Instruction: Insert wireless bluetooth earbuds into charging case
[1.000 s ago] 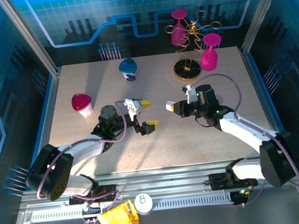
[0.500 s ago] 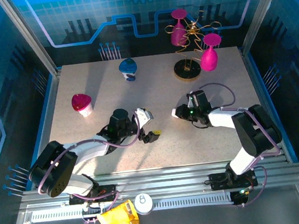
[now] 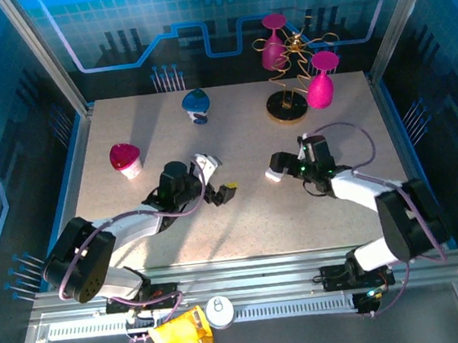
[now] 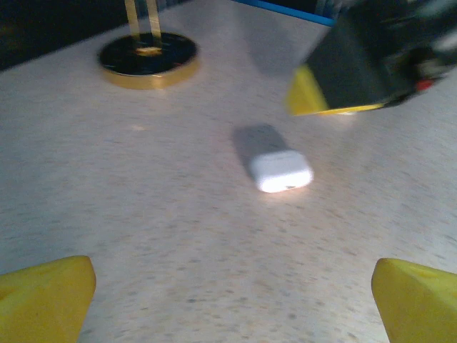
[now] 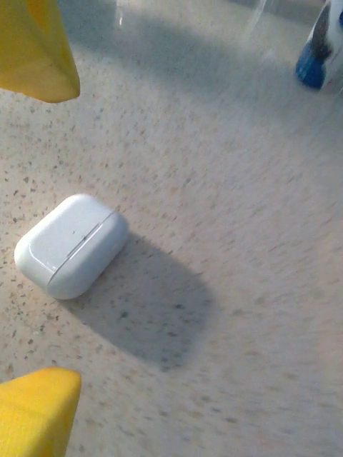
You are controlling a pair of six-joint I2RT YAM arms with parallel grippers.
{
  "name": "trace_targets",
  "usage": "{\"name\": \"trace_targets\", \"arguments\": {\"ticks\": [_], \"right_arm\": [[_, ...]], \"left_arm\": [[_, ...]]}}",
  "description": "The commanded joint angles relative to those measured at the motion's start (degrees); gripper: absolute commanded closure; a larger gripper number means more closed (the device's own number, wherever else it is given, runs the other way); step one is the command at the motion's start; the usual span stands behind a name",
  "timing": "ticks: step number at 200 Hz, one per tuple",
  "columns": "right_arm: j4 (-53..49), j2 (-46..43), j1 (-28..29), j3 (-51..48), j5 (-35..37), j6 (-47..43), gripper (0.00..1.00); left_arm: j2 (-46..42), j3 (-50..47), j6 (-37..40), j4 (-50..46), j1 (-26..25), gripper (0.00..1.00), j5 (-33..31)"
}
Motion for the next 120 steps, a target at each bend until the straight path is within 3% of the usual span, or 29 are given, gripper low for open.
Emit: {"name": "trace_targets", "arguments": {"ticks": [1, 29, 56, 76, 101, 120], "right_arm": [[-4.9, -7.4, -0.9, 0.0, 8.2, -12.4, 0.01], [-7.2, -17.6, -1.3, -1.1, 19.7, -22.1, 0.00], [4.0, -23.6, -3.1, -8.6, 28.1, -29.8, 0.00], [12.2, -22.3, -8.0, -13.1, 24.6, -32.4, 0.00], [21.4, -15.8, -12.4, -16.6, 21.9, -32.1, 0.00], [31.4, -9.9, -13.4, -18.7, 18.8, -30.8, 0.00]], "left_arm": [[-4.4, -2.7, -1.8, 3.0, 2.1, 0.01, -8.9], [-10.2, -6.2, -1.9, 2.6, 6.3, 0.01, -16.8], [-14.6, -10.2, 0.1, 2.2, 10.0, 0.01, -25.7], [-13.5, -14.5, -0.6, 8.2, 15.0, 0.01, -27.2], [-7.0, -17.0, -5.3, 17.4, 22.2, 0.01, -22.8], [-2.9, -15.9, -7.7, 21.9, 24.4, 0.01, -20.2]]}}
